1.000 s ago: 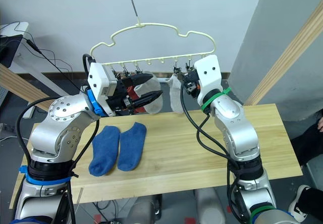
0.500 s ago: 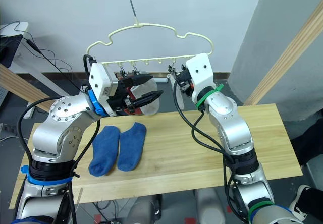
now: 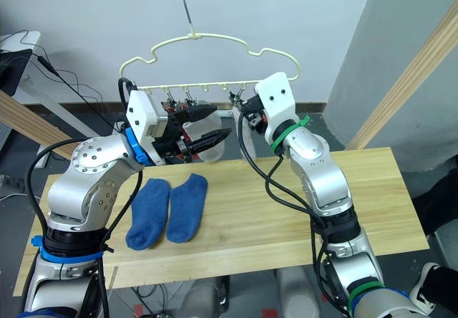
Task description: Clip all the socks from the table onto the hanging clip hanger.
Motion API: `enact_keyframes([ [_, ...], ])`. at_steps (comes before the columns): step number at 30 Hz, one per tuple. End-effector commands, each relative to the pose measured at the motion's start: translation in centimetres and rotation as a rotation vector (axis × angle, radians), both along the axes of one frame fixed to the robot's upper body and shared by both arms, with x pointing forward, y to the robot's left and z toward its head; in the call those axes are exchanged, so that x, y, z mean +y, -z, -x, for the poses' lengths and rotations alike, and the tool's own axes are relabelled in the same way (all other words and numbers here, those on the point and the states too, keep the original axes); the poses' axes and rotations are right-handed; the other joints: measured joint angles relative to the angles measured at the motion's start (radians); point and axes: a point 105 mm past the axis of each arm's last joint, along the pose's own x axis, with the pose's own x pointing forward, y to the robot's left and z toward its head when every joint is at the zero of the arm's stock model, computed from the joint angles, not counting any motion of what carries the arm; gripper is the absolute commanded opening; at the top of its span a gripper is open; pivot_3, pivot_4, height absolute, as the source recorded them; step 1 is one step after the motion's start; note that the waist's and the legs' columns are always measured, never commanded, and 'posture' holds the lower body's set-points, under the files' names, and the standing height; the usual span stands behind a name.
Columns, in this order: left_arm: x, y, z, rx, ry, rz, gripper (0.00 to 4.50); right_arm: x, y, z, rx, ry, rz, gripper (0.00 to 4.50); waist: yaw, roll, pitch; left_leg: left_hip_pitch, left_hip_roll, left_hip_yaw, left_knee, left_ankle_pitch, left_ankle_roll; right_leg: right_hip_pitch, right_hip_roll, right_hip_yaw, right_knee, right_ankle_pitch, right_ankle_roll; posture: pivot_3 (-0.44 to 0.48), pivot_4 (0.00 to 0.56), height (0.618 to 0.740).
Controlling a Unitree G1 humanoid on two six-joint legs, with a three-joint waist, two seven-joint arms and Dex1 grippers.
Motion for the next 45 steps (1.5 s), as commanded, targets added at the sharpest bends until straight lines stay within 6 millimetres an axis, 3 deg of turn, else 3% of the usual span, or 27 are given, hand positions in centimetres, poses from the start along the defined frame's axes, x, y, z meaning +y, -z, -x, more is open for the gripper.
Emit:
enact_keyframes([
  [1,-0.4,-0.4,0.5,-0.033,0.021,-0.003,2.95,0.3,-1.3,0.5,-0.058,-0.013,-0.016,2.18,0.000,0.000,0.000,0.000,0.000,0.000,0.000,0.000,0.000,0.000,0.000,0.000,0.000,0.000,0.000,-0.152,0.307,0.740],
  [6,-0.5,-0.4,0.6,-0.032,0.022,-0.002,2.95,0.3,-1.3,0.5,-0.057,-0.009,-0.022,2.18,0.000,0.000,0.000,0.000,0.000,0.000,0.000,0.000,0.000,0.000,0.000,0.000,0.000,0.000,0.000,-0.152,0.308,0.740],
  [14,-0.5,-0.2,0.6,-0.035,0.010,0.005,2.95,-0.1,-1.6,0.3,-0.061,0.015,-0.042,0.16,0.000,0.000,0.000,0.000,0.000,0.000,0.000,0.000,0.000,0.000,0.000,0.000,0.000,0.000,0.000,-0.152,0.309,0.740],
  [23,0.3,1.2,0.3,-0.008,-0.097,0.026,2.95,-0.3,-1.9,0.2,-0.063,0.017,-0.055,0.12,0.000,0.000,0.000,0.000,0.000,0.000,0.000,0.000,0.000,0.000,0.000,0.000,0.000,0.000,0.000,-0.151,0.311,0.740],
  [26,1.4,3.2,-0.4,0.009,-0.208,-0.009,3.12,-0.3,-2.0,0.2,-0.061,0.013,-0.064,0.12,-0.001,0.000,0.000,0.000,0.000,0.000,0.000,0.000,0.000,0.000,0.000,0.000,0.000,0.000,0.000,-0.151,0.313,0.740],
  [32,4.0,8.2,-0.4,0.115,-0.450,-0.009,4.50,-0.2,-2.0,0.3,-0.060,0.001,-0.064,0.12,0.000,0.000,0.000,0.000,0.000,0.000,0.000,0.000,0.000,0.000,-0.001,0.001,0.000,0.000,0.000,-0.153,0.315,0.740],
  [37,7.3,13.4,-0.2,0.281,-0.720,0.048,4.50,-0.2,-1.9,0.3,-0.055,0.000,-0.061,0.12,0.001,0.000,0.000,0.000,0.000,0.000,0.000,0.000,0.000,0.000,-0.002,0.000,0.000,0.000,0.000,-0.152,0.317,0.740],
  [45,8.8,18.7,-0.3,0.446,-0.801,0.085,4.50,0.0,-1.7,0.4,-0.045,-0.017,-0.051,0.12,0.001,0.000,0.000,0.001,0.000,0.000,0.000,0.000,0.000,0.000,-0.002,0.000,0.001,0.000,0.000,-0.159,0.321,0.740],
])
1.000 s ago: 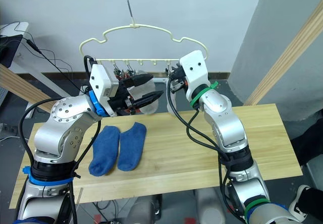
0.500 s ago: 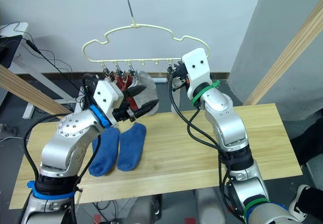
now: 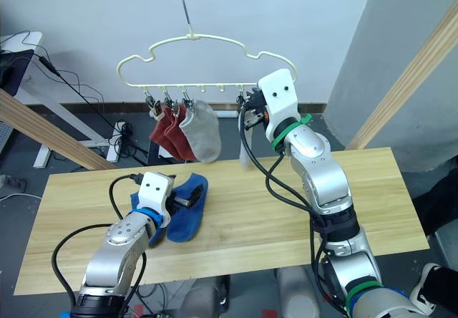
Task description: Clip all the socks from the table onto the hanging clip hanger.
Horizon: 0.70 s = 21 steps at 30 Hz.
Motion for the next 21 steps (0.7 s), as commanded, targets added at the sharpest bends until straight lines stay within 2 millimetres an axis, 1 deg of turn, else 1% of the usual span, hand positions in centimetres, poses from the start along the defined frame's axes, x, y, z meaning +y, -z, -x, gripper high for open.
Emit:
enact_keyframes([
  [1,0.3,0.5,-0.4,0.006,-0.014,0.042,4.50,0.3,-1.4,0.6,-0.047,-0.026,-0.017,0.12,0.000,0.000,0.000,0.000,0.000,0.000,0.000,0.000,0.000,0.000,0.000,0.000,0.000,0.000,0.000,-0.159,0.321,0.740],
  [3,0.3,1.5,-0.6,0.049,-0.013,0.026,4.50,0.3,-1.3,0.6,-0.046,-0.027,-0.015,0.12,0.000,0.000,0.000,0.000,0.000,0.000,0.000,0.000,0.000,0.000,0.000,0.000,0.000,0.000,0.000,-0.164,0.320,0.740],
  [8,-0.3,2.6,-1.0,0.086,0.039,-0.033,4.50,0.4,-1.3,0.7,-0.045,-0.028,-0.014,0.12,-0.001,0.000,0.000,0.000,0.000,0.000,0.000,0.000,0.000,0.000,0.000,0.000,0.000,0.000,0.000,-0.172,0.319,0.740],
  [12,-0.2,3.4,-0.9,0.119,0.036,-0.072,3.73,0.4,-1.3,0.8,-0.043,-0.029,-0.016,0.12,-0.001,0.000,0.000,0.000,0.000,0.000,0.000,0.000,0.000,0.000,0.000,0.000,0.000,0.000,0.000,-0.175,0.317,0.740],
  [14,0.0,3.8,-0.7,0.133,0.042,-0.111,3.13,0.5,-1.3,0.8,-0.041,-0.031,-0.018,0.12,-0.001,0.000,-0.001,0.001,0.000,0.000,0.000,0.000,0.000,0.000,0.000,0.000,0.000,0.000,0.000,-0.175,0.316,0.740],
  [17,0.4,4.1,-0.5,0.144,0.041,-0.144,2.40,0.5,-1.2,0.9,-0.039,-0.033,-0.021,0.12,-0.002,0.000,-0.002,0.001,0.000,0.000,0.000,0.000,0.000,0.000,0.000,0.000,0.000,0.000,0.000,-0.175,0.316,0.740],
  [18,0.4,4.1,-0.5,0.144,0.043,-0.151,2.07,0.5,-1.2,0.9,-0.039,-0.033,-0.021,0.12,-0.002,0.000,-0.002,0.002,0.000,0.001,0.000,0.000,0.000,0.000,0.000,0.000,0.000,0.001,-0.001,-0.175,0.316,0.740],
  [19,0.4,4.1,-0.5,0.143,0.047,-0.154,1.96,0.5,-1.2,0.9,-0.038,-0.033,-0.022,0.12,-0.003,0.000,-0.002,0.002,0.000,0.001,0.000,0.000,0.000,0.000,0.000,0.000,0.000,0.001,-0.001,-0.175,0.316,0.740],
  [21,0.4,4.1,-0.5,0.140,0.051,-0.159,1.44,0.6,-1.2,0.9,-0.038,-0.033,-0.023,0.12,-0.003,0.000,-0.002,0.002,0.001,0.001,0.000,0.000,0.000,0.001,0.000,0.000,0.000,0.001,-0.001,-0.173,0.316,0.740],
])
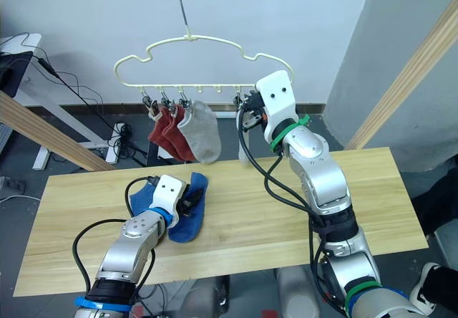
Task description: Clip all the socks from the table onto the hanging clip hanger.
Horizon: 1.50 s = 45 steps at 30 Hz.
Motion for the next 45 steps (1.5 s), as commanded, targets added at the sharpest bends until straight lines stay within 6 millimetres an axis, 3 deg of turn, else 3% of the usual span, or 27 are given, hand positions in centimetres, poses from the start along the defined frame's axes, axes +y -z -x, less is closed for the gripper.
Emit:
enact_keyframes([
  [1,0.9,1.8,0.9,0.065,-0.018,-0.045,1.17,0.3,-1.5,0.9,-0.059,-0.023,-0.025,0.12,0.000,0.000,0.000,0.000,0.000,0.000,0.000,0.000,0.000,0.000,0.000,0.000,0.000,0.000,0.000,-0.173,0.317,0.740],
  [5,0.7,1.4,0.8,0.024,0.024,-0.093,0.05,0.3,-1.5,0.8,-0.059,-0.019,-0.028,0.12,0.000,0.000,0.000,0.000,0.000,0.000,0.000,0.000,0.000,0.000,0.000,0.000,0.000,0.000,0.000,-0.176,0.316,0.740],
  [9,0.3,1.1,0.6,-0.005,0.073,-0.117,0.00,0.2,-1.5,0.8,-0.060,-0.014,-0.028,0.12,0.000,0.000,0.000,0.000,0.000,0.000,0.000,0.000,0.000,0.000,0.000,0.000,0.000,0.001,0.000,-0.179,0.317,0.740],
  [13,-0.6,-0.6,0.0,-0.089,0.139,-0.136,0.00,0.1,-1.6,0.8,-0.063,-0.007,-0.029,0.12,0.001,0.000,0.000,0.000,0.000,0.000,0.000,0.000,0.000,0.000,0.000,0.000,0.000,0.001,0.000,-0.184,0.317,0.740],
  [19,-8.2,-7.2,0.1,-0.407,0.532,-0.160,0.00,-0.1,-1.8,0.7,-0.066,-0.001,-0.032,0.12,0.005,0.000,0.000,-0.002,0.000,-0.001,0.000,0.000,0.000,0.000,-0.001,-0.001,-0.001,0.001,0.000,-0.186,0.317,0.740],
  [26,-12.7,-12.0,0.0,-0.674,0.687,-0.169,0.00,-0.2,-2.1,0.8,-0.069,0.004,-0.039,0.12,-0.002,0.000,0.000,-0.002,-0.001,0.001,0.000,0.000,0.000,-0.001,-0.002,0.000,-0.003,0.001,0.001,-0.198,0.315,0.740],
  [32,-14.0,-12.4,-0.7,-0.754,0.670,-0.215,0.00,-0.3,-2.1,0.9,-0.064,0.007,-0.046,0.12,-0.003,0.000,0.000,-0.002,-0.001,0.001,0.000,0.000,0.000,-0.001,-0.001,-0.001,-0.002,0.001,0.001,-0.203,0.314,0.740],
  [45,-14.4,-13.4,-2.8,-0.742,0.587,-0.183,0.00,-0.1,-2.0,1.2,-0.047,-0.015,-0.049,0.12,-0.003,0.000,0.000,-0.003,-0.001,0.001,0.000,0.000,0.001,-0.001,-0.001,-0.001,-0.002,0.001,0.001,-0.209,0.315,0.740],
])
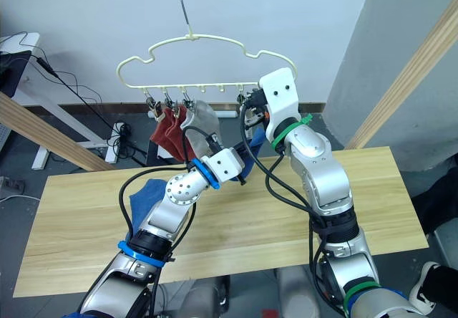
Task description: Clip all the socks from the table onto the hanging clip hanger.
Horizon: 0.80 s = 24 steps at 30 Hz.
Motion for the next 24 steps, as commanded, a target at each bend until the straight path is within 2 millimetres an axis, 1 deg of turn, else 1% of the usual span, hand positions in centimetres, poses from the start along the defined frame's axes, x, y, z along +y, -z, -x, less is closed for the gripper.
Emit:
enact_keyframes([
  [1,-0.02,-1.36,-0.32,-0.023,-0.010,0.039,0.00,0.34,-1.52,1.00,-0.056,-0.035,-0.027,0.12,0.000,0.000,0.000,0.000,0.000,0.000,0.000,0.000,0.000,0.000,0.000,0.000,0.000,0.000,0.000,-0.209,0.315,0.740],
  [8,0.03,-1.89,-0.75,-0.001,-0.014,0.061,0.00,0.45,-1.41,1.08,-0.050,-0.042,-0.025,0.12,0.000,0.000,0.000,0.000,0.000,0.000,0.000,0.000,0.000,0.000,0.000,0.000,0.000,0.000,0.000,-0.209,0.318,0.740],
  [12,0.12,-1.61,-0.97,0.032,-0.018,0.069,0.00,0.53,-1.34,1.11,-0.047,-0.046,-0.023,0.12,0.000,0.000,0.000,0.000,0.000,0.000,0.000,0.000,0.000,0.000,0.000,0.000,0.000,0.000,0.000,-0.208,0.318,0.740],
  [20,-0.45,-1.32,-0.75,0.072,0.019,0.062,0.00,0.55,-1.31,1.09,-0.046,-0.047,-0.025,0.12,0.000,0.000,0.000,0.000,0.000,0.000,0.000,0.000,0.000,0.000,0.000,0.000,0.000,0.000,0.000,-0.206,0.317,0.740],
  [24,-0.47,-2.08,-0.86,0.057,0.011,0.093,0.00,0.55,-1.25,1.10,-0.044,-0.048,-0.022,0.12,0.000,0.000,0.000,0.000,0.000,0.000,0.000,0.000,0.000,0.000,0.000,0.000,0.000,0.000,0.000,-0.206,0.317,0.740],
])
